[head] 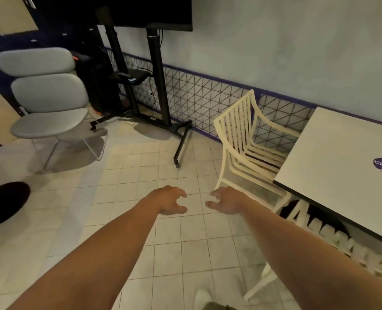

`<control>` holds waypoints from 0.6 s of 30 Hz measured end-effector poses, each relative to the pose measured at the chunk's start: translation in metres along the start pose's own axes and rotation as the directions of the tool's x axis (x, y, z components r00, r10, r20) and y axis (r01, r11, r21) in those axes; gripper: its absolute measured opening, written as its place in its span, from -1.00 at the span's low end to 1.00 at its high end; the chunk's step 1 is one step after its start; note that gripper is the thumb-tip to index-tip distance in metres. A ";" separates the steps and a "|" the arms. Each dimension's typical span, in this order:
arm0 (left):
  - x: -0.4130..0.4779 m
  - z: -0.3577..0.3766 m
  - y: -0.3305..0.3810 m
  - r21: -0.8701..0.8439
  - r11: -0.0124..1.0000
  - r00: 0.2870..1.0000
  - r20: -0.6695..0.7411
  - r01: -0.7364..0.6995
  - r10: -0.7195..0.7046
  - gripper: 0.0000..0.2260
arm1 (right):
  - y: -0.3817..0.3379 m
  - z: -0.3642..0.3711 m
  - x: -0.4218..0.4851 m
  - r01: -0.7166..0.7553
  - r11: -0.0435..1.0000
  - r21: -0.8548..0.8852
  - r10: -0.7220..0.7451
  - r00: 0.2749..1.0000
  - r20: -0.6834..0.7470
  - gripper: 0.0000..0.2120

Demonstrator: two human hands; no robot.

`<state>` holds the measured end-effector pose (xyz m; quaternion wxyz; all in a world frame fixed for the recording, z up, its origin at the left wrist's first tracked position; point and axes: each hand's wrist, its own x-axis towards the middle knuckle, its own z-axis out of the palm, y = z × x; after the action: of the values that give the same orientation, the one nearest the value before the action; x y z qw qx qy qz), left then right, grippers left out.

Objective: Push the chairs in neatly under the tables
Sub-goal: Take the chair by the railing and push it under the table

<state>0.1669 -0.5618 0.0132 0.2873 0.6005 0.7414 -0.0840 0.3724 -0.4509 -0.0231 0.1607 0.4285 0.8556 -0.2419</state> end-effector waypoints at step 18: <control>0.226 -0.142 -0.168 0.040 0.993 0.990 0.100 -0.107 0.103 -0.43 | -0.064 -0.073 0.255 -0.166 0.965 0.201 0.162 0.986 0.037 -0.25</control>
<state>-0.0632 -0.3491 -0.0263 0.3137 0.6402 0.6918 -0.1148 0.1674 -0.2761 -0.0678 0.1443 0.5094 0.7863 -0.3186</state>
